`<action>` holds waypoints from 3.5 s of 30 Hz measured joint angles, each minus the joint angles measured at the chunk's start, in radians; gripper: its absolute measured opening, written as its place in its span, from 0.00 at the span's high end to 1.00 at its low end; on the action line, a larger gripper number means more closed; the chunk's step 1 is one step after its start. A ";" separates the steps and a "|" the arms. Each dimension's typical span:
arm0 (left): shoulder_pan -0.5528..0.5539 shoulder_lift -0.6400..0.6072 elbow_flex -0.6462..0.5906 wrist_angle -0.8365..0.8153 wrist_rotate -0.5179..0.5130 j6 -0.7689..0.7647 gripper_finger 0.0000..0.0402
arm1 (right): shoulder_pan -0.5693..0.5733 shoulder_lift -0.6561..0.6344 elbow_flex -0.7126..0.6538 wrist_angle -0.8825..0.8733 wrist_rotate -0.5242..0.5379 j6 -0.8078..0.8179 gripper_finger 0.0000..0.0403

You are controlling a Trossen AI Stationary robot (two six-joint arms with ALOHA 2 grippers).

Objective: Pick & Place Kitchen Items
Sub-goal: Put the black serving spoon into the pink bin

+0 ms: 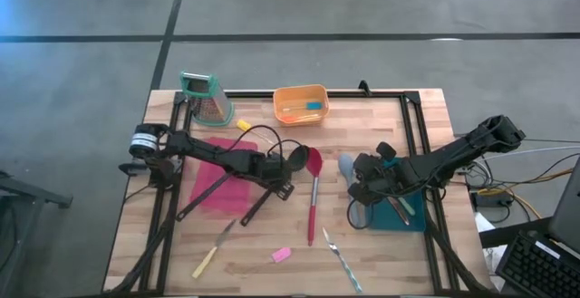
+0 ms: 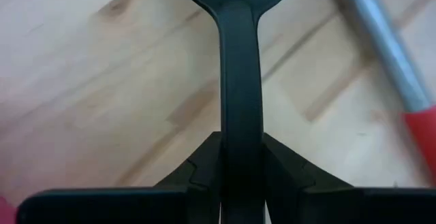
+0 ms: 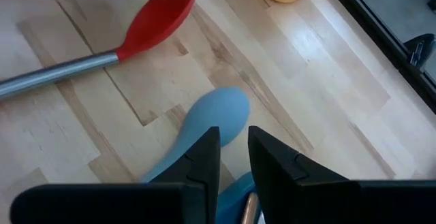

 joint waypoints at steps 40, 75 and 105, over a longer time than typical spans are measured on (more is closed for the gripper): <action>-0.030 -0.023 0.535 -1.171 0.193 0.212 0.81 | 0.000 0.000 -0.023 0.017 -0.057 0.023 0.61; 0.125 -0.284 -0.056 -0.819 0.225 0.010 0.81 | 0.000 0.000 -0.024 0.028 -0.083 0.023 0.69; 0.177 -0.362 -0.345 -0.830 0.294 -0.084 0.76 | 0.000 0.000 -0.024 0.035 -0.082 0.023 0.81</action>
